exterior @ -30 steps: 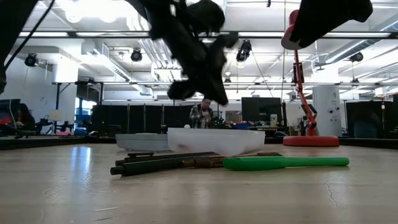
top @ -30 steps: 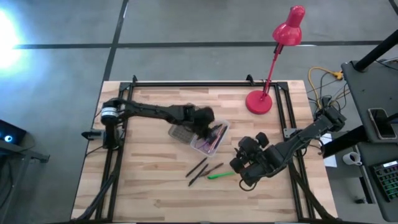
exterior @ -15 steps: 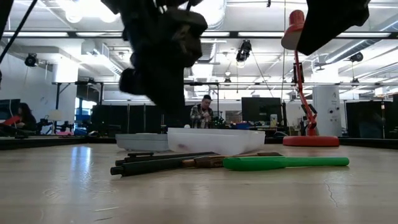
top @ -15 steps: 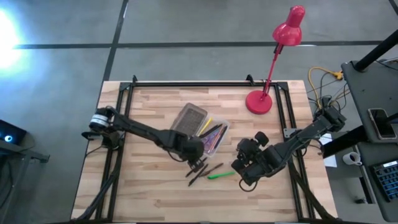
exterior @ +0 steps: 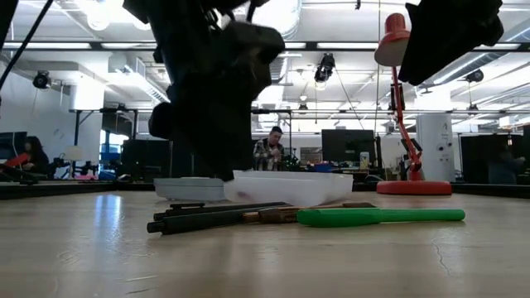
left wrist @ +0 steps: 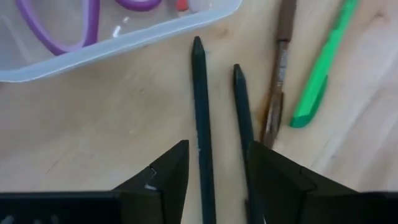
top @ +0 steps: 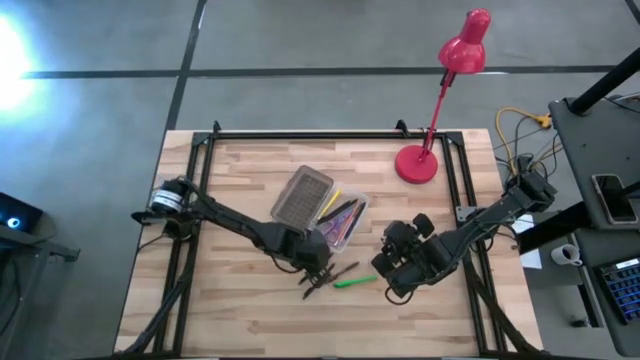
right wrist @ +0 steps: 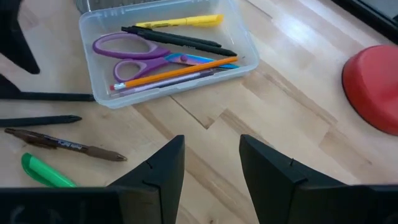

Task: Pick & place school supplies into a supply box
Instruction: Put the black pen into the gray supply box

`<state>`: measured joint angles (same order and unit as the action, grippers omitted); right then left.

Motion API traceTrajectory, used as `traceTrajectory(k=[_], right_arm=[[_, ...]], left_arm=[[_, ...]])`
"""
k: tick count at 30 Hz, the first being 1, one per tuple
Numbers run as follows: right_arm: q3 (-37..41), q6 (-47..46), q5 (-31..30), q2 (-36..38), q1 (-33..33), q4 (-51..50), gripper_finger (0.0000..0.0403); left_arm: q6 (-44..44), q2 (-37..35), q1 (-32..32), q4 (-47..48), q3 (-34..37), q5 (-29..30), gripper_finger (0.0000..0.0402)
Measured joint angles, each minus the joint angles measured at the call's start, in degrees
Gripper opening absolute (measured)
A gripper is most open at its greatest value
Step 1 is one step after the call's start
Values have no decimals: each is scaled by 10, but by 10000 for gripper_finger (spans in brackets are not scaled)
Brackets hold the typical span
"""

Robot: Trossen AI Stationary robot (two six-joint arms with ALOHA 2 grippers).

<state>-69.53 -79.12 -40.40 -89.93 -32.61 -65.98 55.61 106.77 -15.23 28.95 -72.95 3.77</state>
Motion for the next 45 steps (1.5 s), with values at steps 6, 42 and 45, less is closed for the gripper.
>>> traceTrajectory(k=[6, 42, 45], right_arm=[[1, 0, 0, 0, 0, 9, 146], [4, -4, -1, 0, 0, 20, 146], [4, -2, -1, 0, 0, 20, 146]], left_arm=[[-1, 40, -2, 4, -8, 13, 148], [-16, 37, -5, 81, -29, 1, 10], [-17, 18, -3, 75, -56, 2, 10]])
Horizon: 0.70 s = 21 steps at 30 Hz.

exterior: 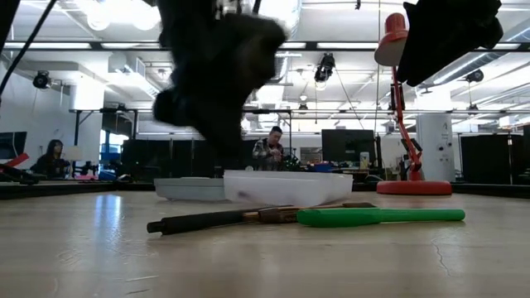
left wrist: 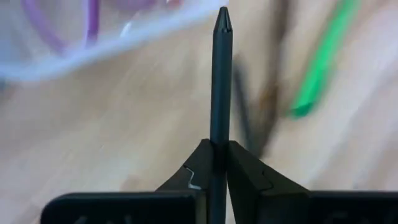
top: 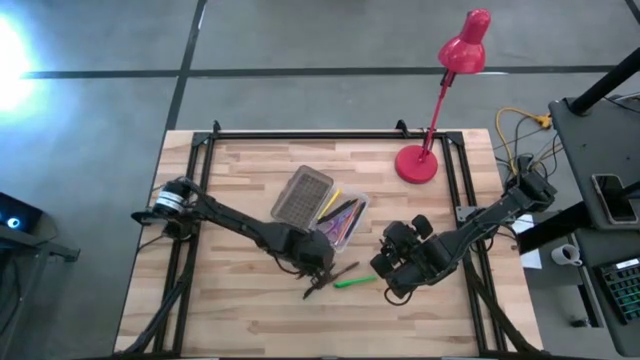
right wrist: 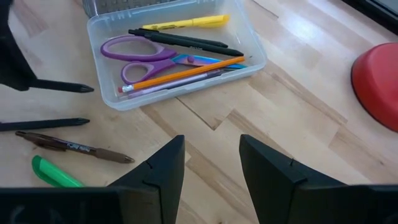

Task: Pick & place school supplies into a supply box
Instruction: Put the black pen into the gray supply box

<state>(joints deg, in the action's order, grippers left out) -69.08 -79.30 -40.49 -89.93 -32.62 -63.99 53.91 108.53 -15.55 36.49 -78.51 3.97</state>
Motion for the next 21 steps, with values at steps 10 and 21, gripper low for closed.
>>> traceTrajectory(k=[10, 21], right_arm=[[0, 4, 0, 0, 0, 0, 146], [0, -29, -2, 3, 1, -1, 146]], left_arm=[[-82, 0, 75, -5, -101, 42, 10], [-66, 18, 191, -23, -70, 21, 38]])
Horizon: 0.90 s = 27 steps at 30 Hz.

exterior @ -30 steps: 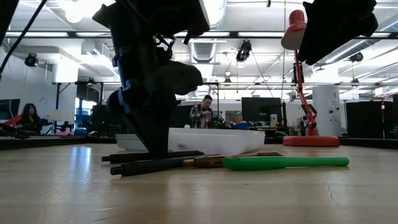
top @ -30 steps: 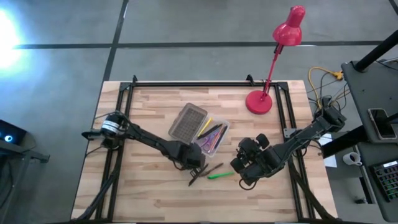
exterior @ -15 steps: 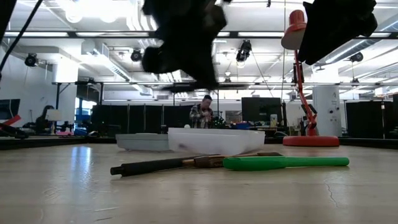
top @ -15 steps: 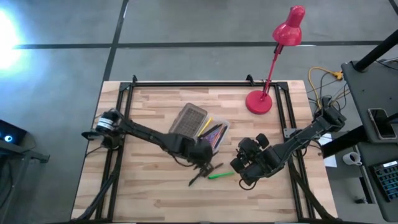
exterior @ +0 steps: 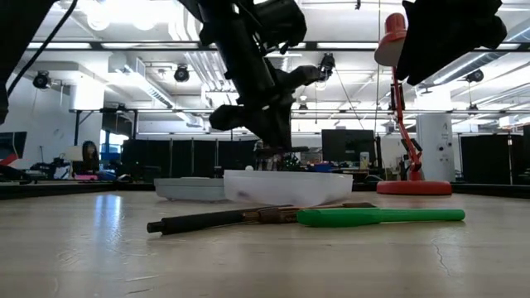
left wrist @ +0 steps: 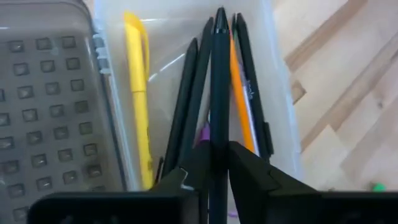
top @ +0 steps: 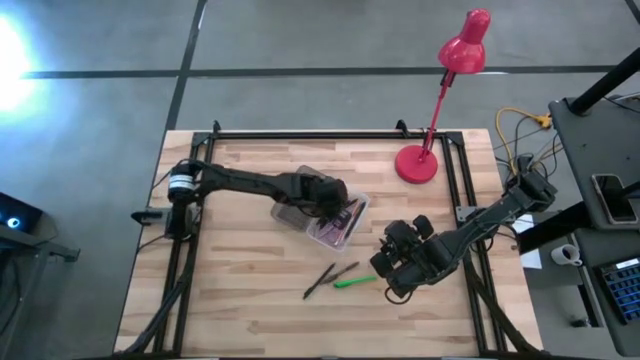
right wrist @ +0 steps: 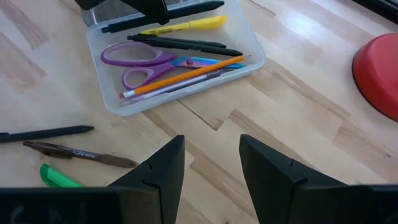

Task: Pick & place school supplies into a supply box
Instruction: Put the black pen into the gray supply box, then put the green pen into the gray supply box

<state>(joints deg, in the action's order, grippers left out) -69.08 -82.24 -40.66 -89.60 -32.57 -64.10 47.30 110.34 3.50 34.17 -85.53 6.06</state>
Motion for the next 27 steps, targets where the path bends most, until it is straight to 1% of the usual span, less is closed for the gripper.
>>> traceTrajectory(k=[7, 9, 12, 15, 19, 22, 24, 27], right_arm=[[0, 12, -7, 0, 0, 0, 146], [0, 16, -10, 0, 0, 1, 146], [0, 55, -10, 0, -1, 5, 146], [0, 101, 1, 0, -1, 8, 146], [2, 144, 17, 0, 0, 29, 146], [12, 196, 54, 0, 0, 84, 146], [24, 271, 106, 0, 0, 148, 146], [52, 389, 200, 0, -1, 254, 146]], left_arm=[[2, 0, 1, -18, 13, 0, 88], [0, 0, 1, -18, 13, 0, 96], [-20, -10, -4, -16, 13, -6, 102], [-48, -30, -27, -15, 13, -28, 103], [-52, -41, -75, 12, 18, -31, 104], [-40, -40, -111, 33, 27, -29, 104], [-24, -41, -134, 30, 39, -27, 104], [5, -45, -163, 30, 59, -18, 104]])
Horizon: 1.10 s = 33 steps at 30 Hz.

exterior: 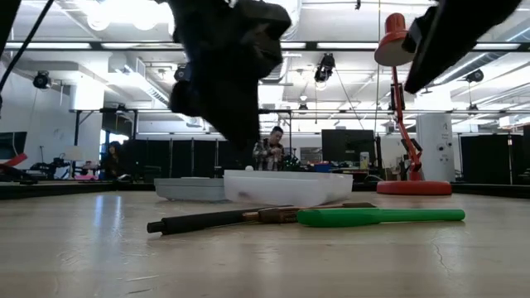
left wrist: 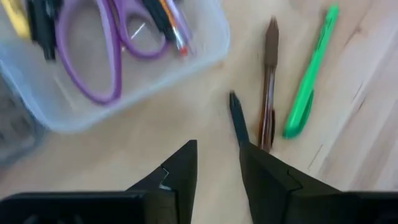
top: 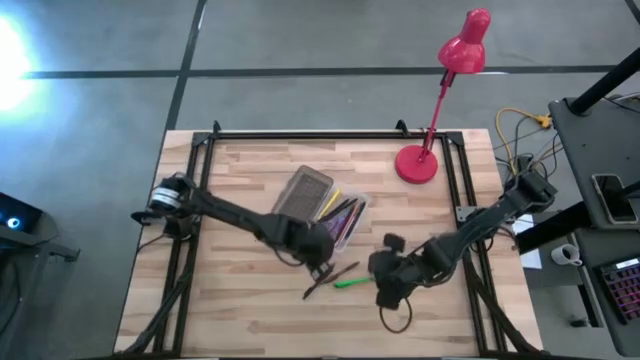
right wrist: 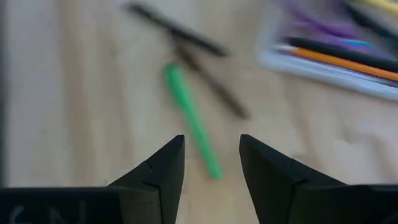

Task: Pick & place school supplies into a supply box
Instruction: Put the green pen into the gray supply box

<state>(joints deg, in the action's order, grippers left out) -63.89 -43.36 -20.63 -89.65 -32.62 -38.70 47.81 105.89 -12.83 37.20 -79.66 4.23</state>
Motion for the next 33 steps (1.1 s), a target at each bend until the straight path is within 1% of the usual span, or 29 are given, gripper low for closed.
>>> traceTrajectory(k=[1, 3, 7, 9, 11, 13, 15, 18, 20, 23, 27, 33], right_arm=[[10, 28, 20, -2, 0, 28, 146], [28, 65, 40, -5, 0, 63, 146], [48, 90, 42, -24, 3, 89, 146], [54, 106, 56, -43, 6, 107, 146], [54, 128, 83, -66, 7, 131, 146], [43, 139, 95, -94, 6, 134, 146], [27, 141, 87, -119, 6, 130, 146], [2, 142, 52, -146, 7, 114, 146], [-14, 154, 46, -160, 11, 115, 146], [-31, 182, 51, -177, 14, 115, 146], [-32, 180, 64, -196, 24, 115, 146], [-33, 184, 96, -218, 49, 121, 146]], left_arm=[[8, -2, -9, -1, 5, 9, 104], [24, -12, -24, -2, 18, 22, 104], [62, -33, -47, -23, 51, 39, 104], [79, -46, -58, -36, 70, 52, 104], [98, -63, -66, -51, 92, 59, 104], [118, -82, -74, -72, 117, 70, 104], [136, -103, -81, -93, 145, 81, 104], [161, -141, -92, -135, 191, 100, 104], [178, -167, -98, -158, 220, 112, 104], [205, -200, -106, -176, 259, 126, 104], [223, -235, -114, -183, 294, 129, 105], [235, -257, -123, -187, 313, 145, 105]])
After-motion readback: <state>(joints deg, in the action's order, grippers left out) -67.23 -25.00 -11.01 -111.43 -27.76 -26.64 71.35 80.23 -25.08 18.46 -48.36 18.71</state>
